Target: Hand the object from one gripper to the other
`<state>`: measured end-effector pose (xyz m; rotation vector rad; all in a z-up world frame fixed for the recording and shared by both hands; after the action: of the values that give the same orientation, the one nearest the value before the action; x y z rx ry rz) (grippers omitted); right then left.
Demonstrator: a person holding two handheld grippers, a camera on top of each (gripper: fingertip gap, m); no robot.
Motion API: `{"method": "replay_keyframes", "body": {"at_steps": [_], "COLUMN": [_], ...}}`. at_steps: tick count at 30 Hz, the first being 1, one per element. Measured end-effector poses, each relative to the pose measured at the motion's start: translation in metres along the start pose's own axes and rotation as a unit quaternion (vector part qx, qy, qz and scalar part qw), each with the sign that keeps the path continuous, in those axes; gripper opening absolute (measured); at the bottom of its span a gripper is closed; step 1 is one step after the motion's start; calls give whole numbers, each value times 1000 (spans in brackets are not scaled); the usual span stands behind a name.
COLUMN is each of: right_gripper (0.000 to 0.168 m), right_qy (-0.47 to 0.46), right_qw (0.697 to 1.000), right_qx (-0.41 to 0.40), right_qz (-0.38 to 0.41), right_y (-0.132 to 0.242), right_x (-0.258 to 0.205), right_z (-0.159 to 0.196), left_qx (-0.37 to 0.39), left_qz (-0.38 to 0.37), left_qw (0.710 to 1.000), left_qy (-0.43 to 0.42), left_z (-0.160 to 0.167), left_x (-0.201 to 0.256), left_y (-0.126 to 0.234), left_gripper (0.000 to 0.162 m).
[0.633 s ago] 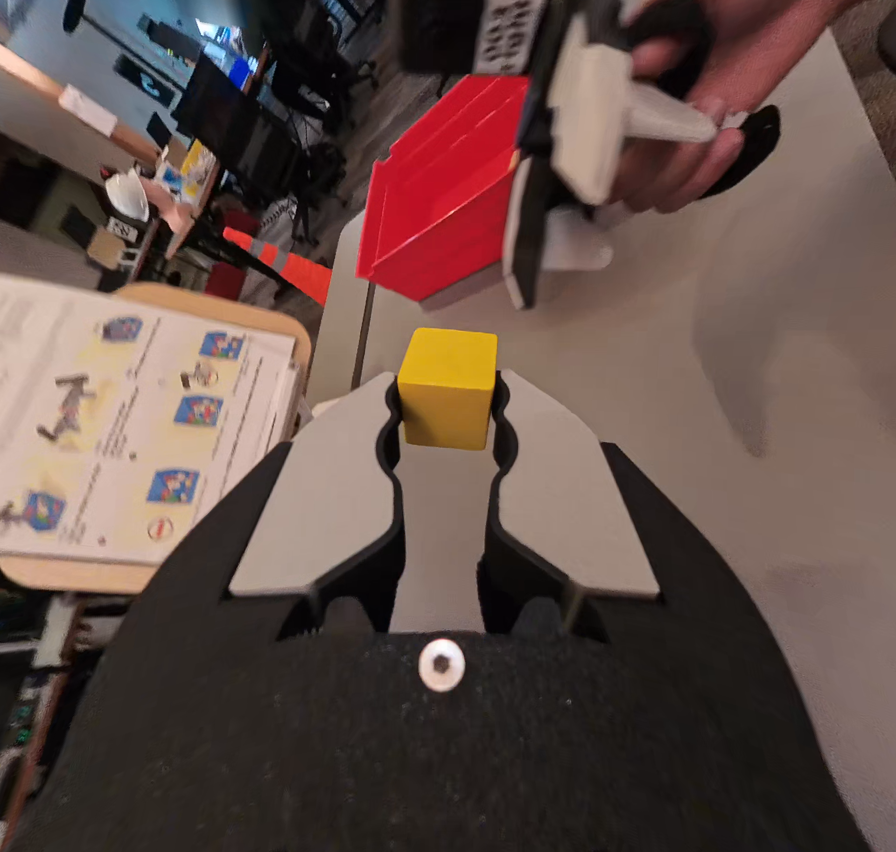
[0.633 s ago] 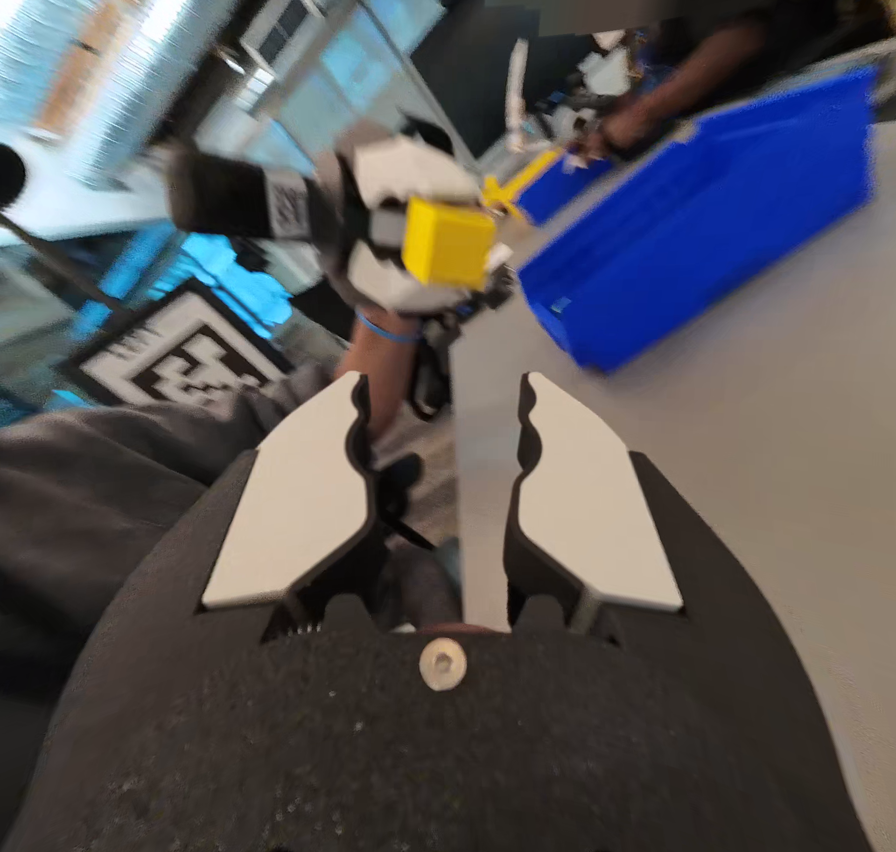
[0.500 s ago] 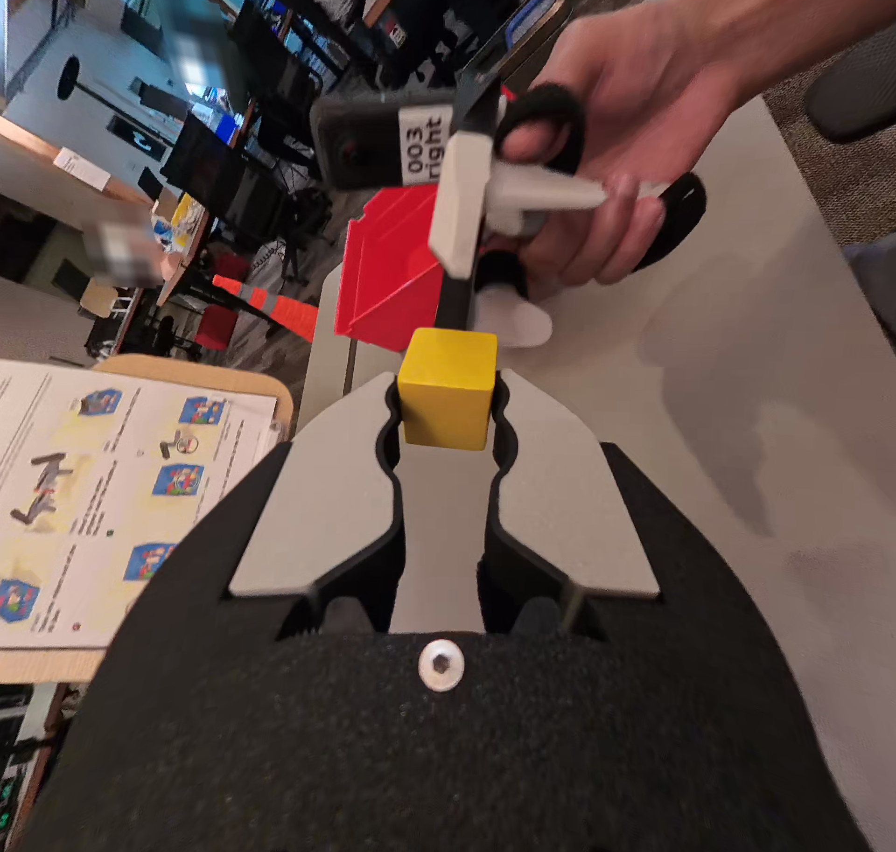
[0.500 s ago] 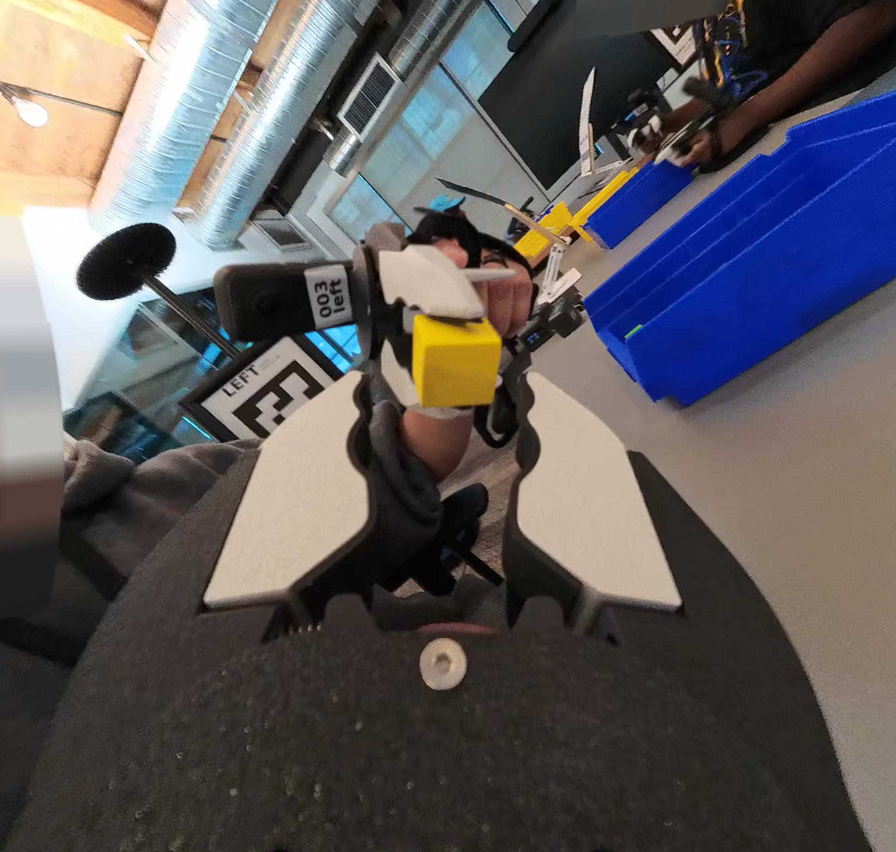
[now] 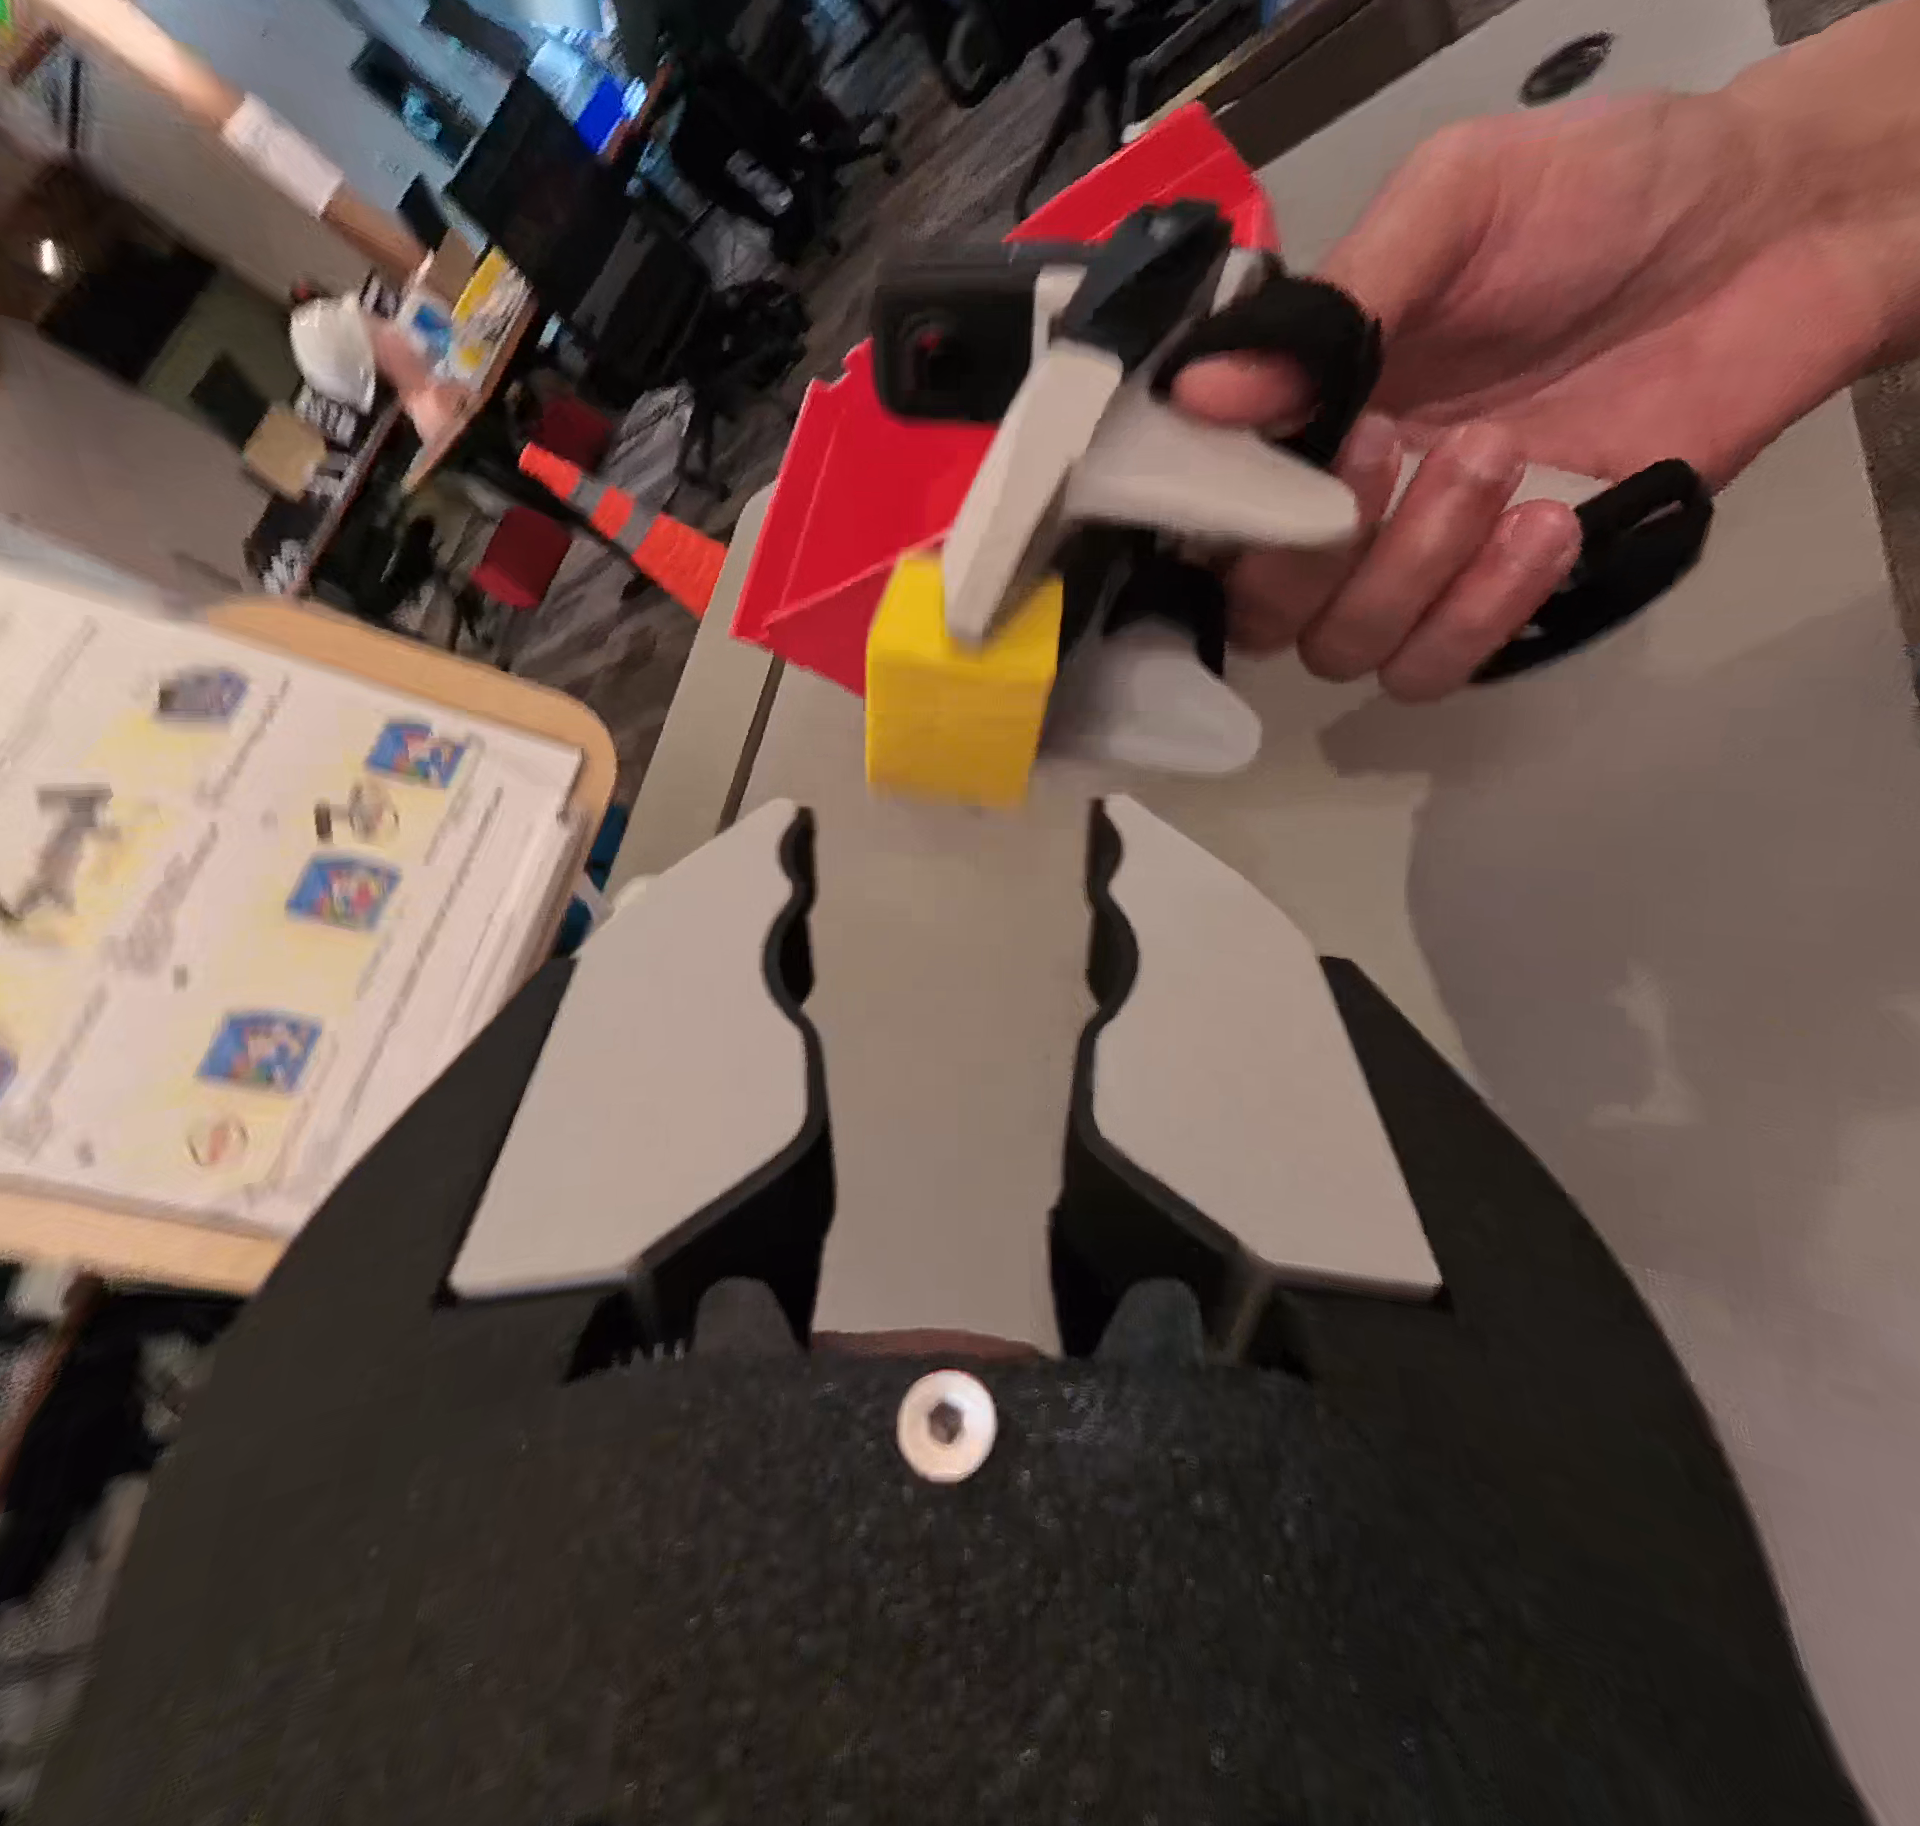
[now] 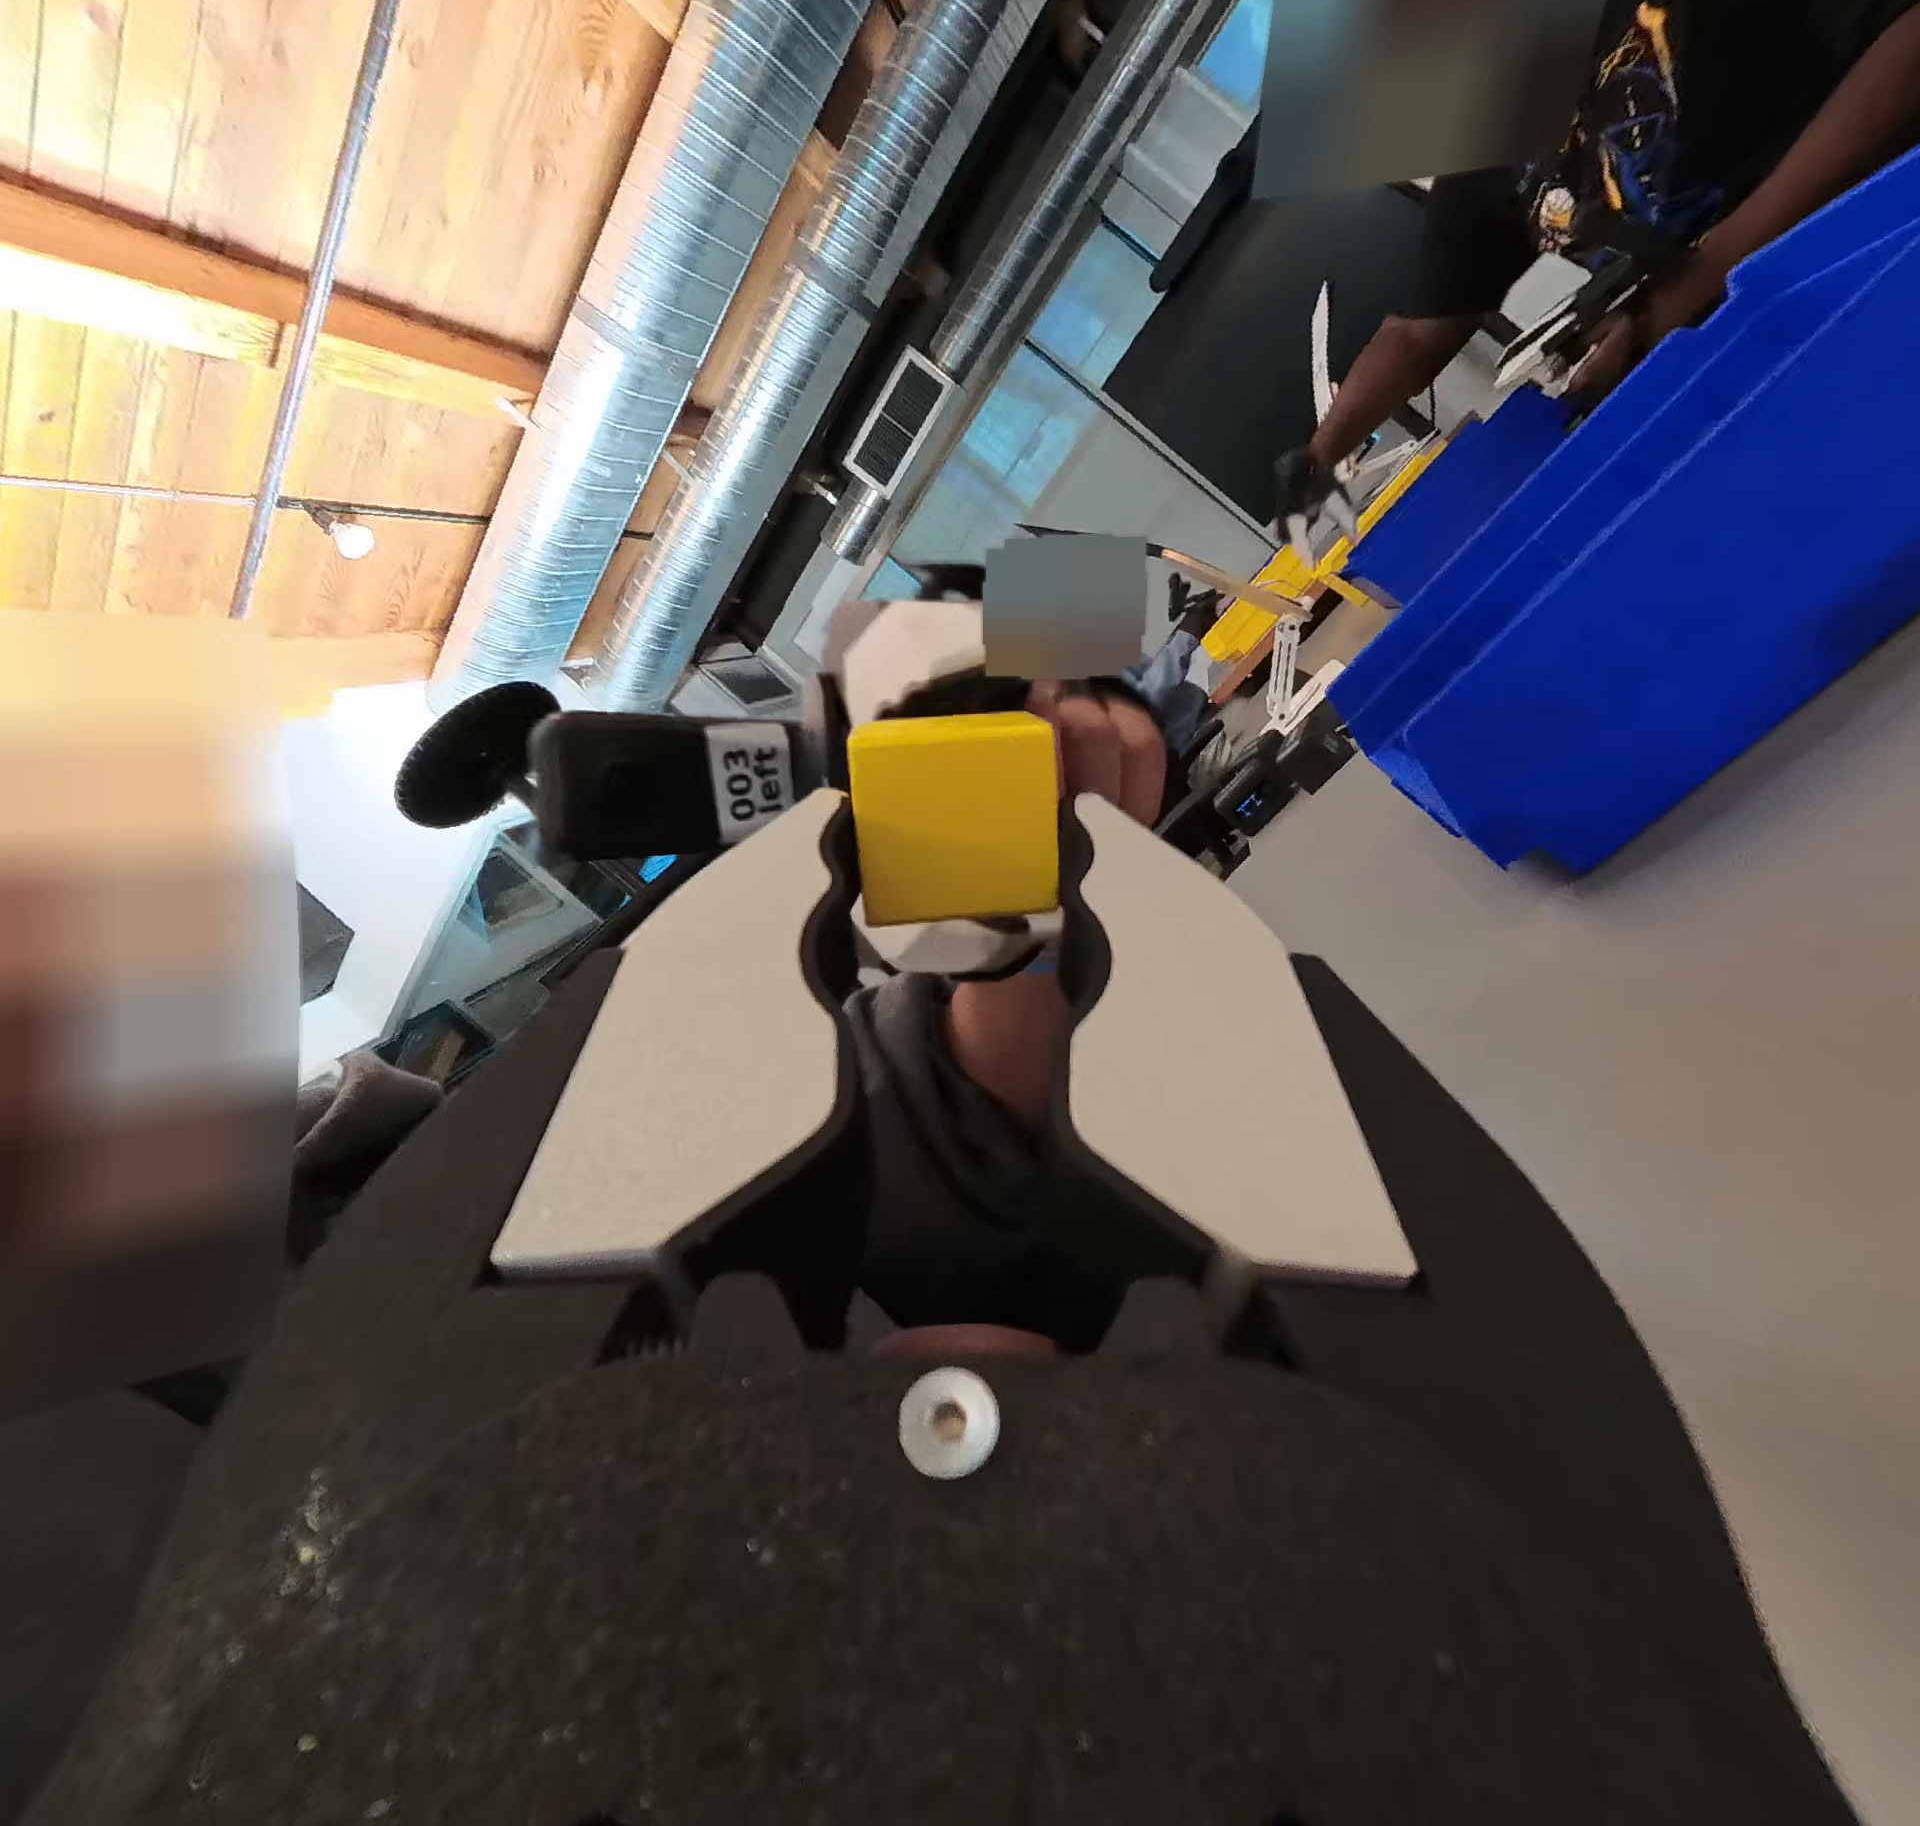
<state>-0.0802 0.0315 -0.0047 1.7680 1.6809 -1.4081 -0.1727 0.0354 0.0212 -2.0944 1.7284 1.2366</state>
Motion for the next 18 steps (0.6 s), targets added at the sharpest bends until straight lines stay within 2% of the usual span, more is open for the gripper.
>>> {"method": "replay_keyframes", "body": {"at_steps": [3,5,6,8,10,12,16,18], "right_gripper": [36,36,36,36,36,36,36,36], "right_qy": [74,148,181,238,273,246,154,105], "right_qw": [996,980,964,903,814,737,644,621], "right_qx": [11,19,28,51,40,8,-55,-56], "right_qz": [53,131,194,355,511,629,748,775], "right_y": [29,60,81,129,177,215,260,275], "right_x": [-20,-41,-49,-58,-54,-30,47,83], "right_z": [-22,-49,-68,-110,-148,-177,-215,-228], "left_qx": [-1,16,22,14,-9,-17,-44,-41], "left_qz": [22,52,65,65,53,38,-13,-24], "left_qw": [984,948,927,891,869,859,868,879], "left_qy": [176,313,369,449,492,510,494,475], "left_z": [21,41,52,74,92,103,117,115], "left_x": [28,62,82,115,140,154,158,154], "left_y": [31,50,59,76,90,102,116,118], "left_gripper": [59,60,60,57,57,55,52,52]}}
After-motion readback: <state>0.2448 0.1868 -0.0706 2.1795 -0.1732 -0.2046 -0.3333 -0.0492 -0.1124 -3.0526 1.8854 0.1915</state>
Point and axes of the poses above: each gripper's, where its closed fingertips meet, y back along the fingers, z out of its underside, x = y × z across the jaws, the point moved 5 cm from there along y, back along the fingers, and after that the axes turned 5 degrees about -y, right-handed, at the moved point
